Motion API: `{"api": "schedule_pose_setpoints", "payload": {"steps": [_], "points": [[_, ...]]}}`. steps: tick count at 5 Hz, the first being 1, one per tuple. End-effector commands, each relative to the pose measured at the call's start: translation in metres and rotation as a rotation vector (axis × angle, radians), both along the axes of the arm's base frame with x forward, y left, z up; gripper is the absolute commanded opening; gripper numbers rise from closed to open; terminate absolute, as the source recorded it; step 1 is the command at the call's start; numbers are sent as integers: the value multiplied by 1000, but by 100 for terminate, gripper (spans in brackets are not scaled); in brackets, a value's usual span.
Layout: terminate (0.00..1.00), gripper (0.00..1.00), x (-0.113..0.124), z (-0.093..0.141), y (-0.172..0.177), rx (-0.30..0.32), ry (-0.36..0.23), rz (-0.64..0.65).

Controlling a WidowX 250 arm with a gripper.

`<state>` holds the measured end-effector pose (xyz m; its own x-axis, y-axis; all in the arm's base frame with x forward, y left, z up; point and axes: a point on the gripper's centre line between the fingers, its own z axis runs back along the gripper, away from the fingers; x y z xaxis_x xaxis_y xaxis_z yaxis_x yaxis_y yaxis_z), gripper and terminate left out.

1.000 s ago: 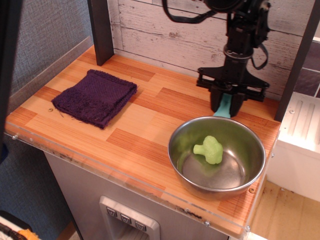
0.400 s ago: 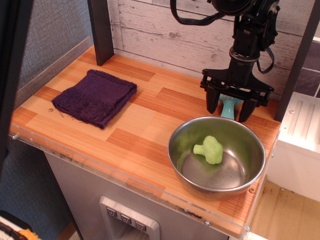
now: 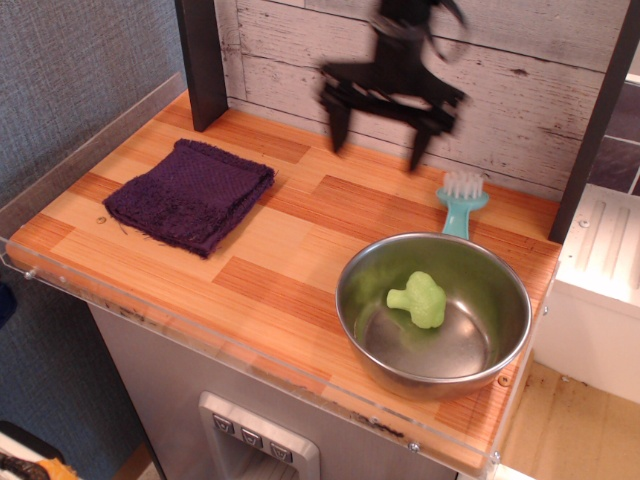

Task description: Place the blue brush behind the bowl with the broccoli

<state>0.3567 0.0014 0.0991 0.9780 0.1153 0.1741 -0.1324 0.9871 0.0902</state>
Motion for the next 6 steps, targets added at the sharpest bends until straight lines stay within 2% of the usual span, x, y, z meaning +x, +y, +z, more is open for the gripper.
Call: {"api": "schedule_pose_setpoints", "payload": {"steps": [1, 2, 3, 6], "points": [[0, 100, -22, 9, 31, -21, 65, -11], [0, 100, -27, 5, 41, -58, 115, -46], [0, 100, -30, 5, 49, -33, 176, -141], [0, 100, -30, 5, 49, -33, 176, -141]]}}
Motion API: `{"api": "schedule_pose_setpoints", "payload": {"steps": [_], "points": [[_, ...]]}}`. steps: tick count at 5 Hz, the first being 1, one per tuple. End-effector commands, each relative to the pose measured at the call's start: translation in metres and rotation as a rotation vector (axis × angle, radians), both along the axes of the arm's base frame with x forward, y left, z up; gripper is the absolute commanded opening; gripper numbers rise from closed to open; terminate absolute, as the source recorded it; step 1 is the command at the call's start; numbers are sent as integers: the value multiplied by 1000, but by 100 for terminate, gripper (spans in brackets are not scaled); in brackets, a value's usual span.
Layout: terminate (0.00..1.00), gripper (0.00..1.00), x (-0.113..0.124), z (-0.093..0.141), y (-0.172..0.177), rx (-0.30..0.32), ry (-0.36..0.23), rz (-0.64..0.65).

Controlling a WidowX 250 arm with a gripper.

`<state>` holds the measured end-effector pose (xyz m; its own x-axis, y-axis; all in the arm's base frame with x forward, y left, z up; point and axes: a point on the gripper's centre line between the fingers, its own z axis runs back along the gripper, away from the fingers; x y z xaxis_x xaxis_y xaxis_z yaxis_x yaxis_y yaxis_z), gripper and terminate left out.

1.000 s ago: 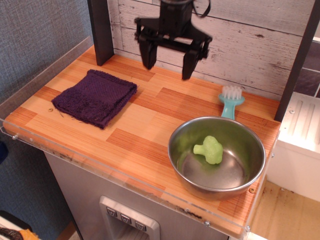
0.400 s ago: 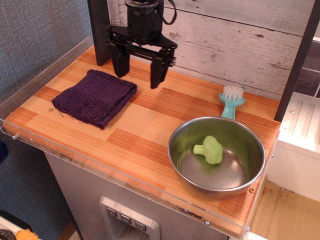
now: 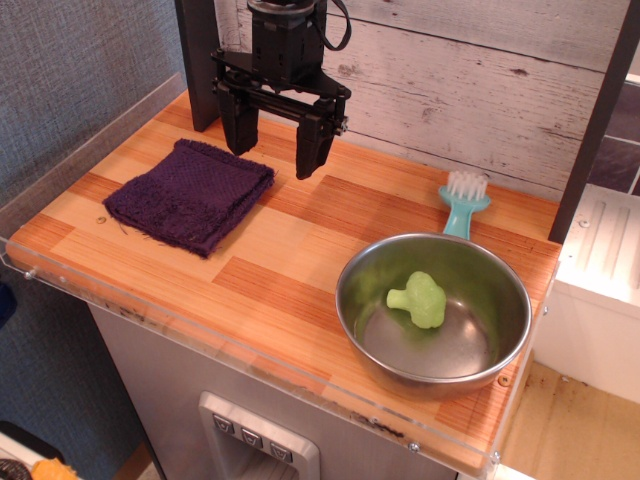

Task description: Place the blue brush behind the bowl with the broccoli

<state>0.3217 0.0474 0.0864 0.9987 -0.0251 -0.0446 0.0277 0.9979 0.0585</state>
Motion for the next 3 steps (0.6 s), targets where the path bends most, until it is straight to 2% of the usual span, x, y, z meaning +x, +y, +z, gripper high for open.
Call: {"api": "schedule_pose_setpoints", "payload": {"steps": [1, 2, 3], "points": [[0, 100, 5, 18, 3, 8, -43, 3], [0, 100, 5, 18, 3, 8, -43, 3], [100, 100, 5, 18, 3, 8, -43, 3]]}}
